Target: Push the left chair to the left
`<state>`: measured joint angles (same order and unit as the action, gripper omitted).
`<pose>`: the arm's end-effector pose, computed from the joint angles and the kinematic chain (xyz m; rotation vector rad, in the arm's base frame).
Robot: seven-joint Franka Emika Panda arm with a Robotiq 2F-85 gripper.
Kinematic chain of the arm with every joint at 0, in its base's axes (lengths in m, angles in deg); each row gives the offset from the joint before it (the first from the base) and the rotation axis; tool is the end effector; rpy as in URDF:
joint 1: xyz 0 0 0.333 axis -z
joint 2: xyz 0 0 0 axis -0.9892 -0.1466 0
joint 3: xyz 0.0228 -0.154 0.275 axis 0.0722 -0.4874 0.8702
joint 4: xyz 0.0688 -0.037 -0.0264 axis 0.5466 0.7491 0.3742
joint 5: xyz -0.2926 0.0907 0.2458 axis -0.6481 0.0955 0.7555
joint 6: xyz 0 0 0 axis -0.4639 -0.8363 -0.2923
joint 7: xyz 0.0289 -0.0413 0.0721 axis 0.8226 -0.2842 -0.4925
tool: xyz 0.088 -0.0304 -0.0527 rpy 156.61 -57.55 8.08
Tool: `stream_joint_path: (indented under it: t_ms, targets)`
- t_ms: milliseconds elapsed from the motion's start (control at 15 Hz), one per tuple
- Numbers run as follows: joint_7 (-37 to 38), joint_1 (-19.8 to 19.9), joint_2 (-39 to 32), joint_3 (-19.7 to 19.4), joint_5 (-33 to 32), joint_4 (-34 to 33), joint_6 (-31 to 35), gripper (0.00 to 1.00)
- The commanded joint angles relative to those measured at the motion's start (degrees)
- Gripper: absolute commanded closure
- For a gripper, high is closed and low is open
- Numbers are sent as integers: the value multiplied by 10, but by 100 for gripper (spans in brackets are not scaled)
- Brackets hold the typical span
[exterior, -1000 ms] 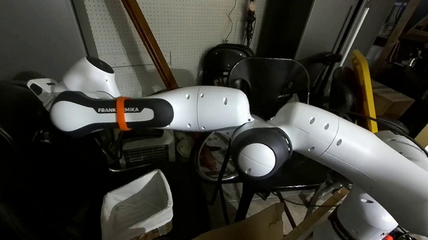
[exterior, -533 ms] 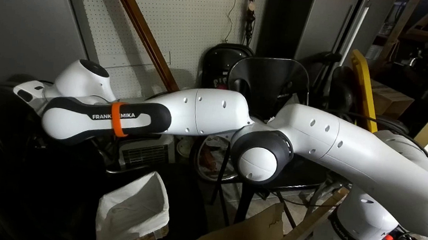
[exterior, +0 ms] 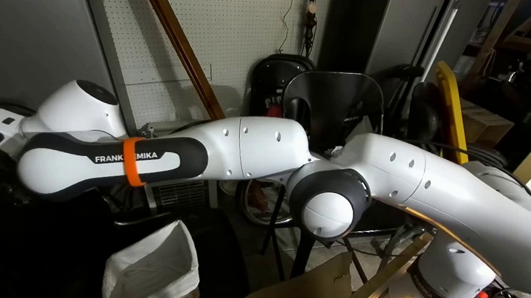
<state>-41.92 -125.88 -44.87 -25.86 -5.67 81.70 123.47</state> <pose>0.5460 0.6600 0.3531 -1.4134 -2.2414 -1.2055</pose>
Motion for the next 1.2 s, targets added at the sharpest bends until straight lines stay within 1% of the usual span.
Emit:
stream_joint_path:
  t_ms: [0,200,333,400,533,667,733,1133]
  targets:
    - [-101,-28,6,43,33,-5,7,0]
    - [-193,-42,6,87,66,-5,-4,0]
    - [-266,-41,1,125,97,-8,-25,0]
    - [-261,-39,2,119,101,-8,-37,0]
    - [-242,-31,6,111,110,-5,-57,0]
    - [-198,-17,17,99,119,5,-107,0]
    - [-150,-12,25,71,107,14,-134,0]
    - [-4,8,39,-19,83,13,-252,0]
